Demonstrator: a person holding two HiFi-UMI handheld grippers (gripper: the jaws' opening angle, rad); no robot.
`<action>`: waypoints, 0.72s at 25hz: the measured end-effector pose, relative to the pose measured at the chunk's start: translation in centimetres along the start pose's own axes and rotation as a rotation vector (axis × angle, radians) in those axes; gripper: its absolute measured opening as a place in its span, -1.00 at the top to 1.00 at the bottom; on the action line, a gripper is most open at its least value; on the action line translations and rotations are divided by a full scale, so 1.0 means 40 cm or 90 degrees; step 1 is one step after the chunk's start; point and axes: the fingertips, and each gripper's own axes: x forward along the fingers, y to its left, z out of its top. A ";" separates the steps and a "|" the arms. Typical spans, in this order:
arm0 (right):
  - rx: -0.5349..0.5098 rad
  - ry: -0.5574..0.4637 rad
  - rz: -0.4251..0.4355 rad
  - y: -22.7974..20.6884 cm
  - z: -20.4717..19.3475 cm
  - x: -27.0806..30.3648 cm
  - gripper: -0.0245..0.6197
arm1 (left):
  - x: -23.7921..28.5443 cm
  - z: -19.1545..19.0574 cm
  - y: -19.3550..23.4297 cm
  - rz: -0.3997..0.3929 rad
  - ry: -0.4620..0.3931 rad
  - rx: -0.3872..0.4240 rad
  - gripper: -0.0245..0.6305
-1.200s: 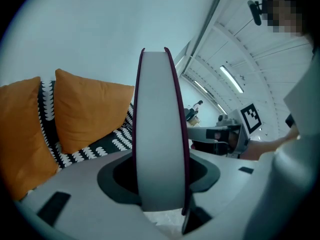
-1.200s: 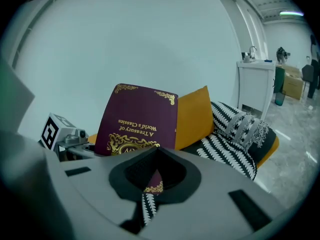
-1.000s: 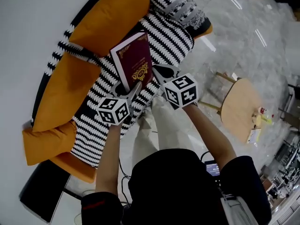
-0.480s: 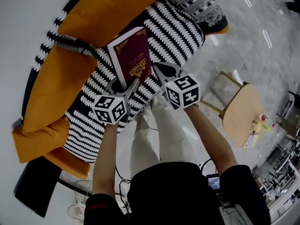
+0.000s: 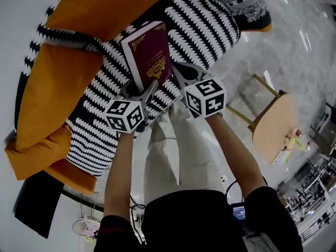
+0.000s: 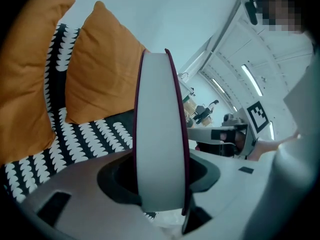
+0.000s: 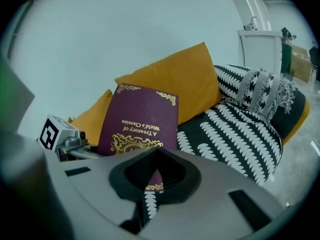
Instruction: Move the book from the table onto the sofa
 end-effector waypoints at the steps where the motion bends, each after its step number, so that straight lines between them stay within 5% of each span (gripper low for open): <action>1: 0.001 0.000 0.000 0.000 -0.005 0.008 0.87 | 0.006 -0.008 0.007 0.000 0.003 0.001 0.23; 18: 0.034 0.048 0.006 -0.023 -0.108 0.104 0.87 | 0.092 -0.119 0.104 -0.010 0.068 -0.055 0.22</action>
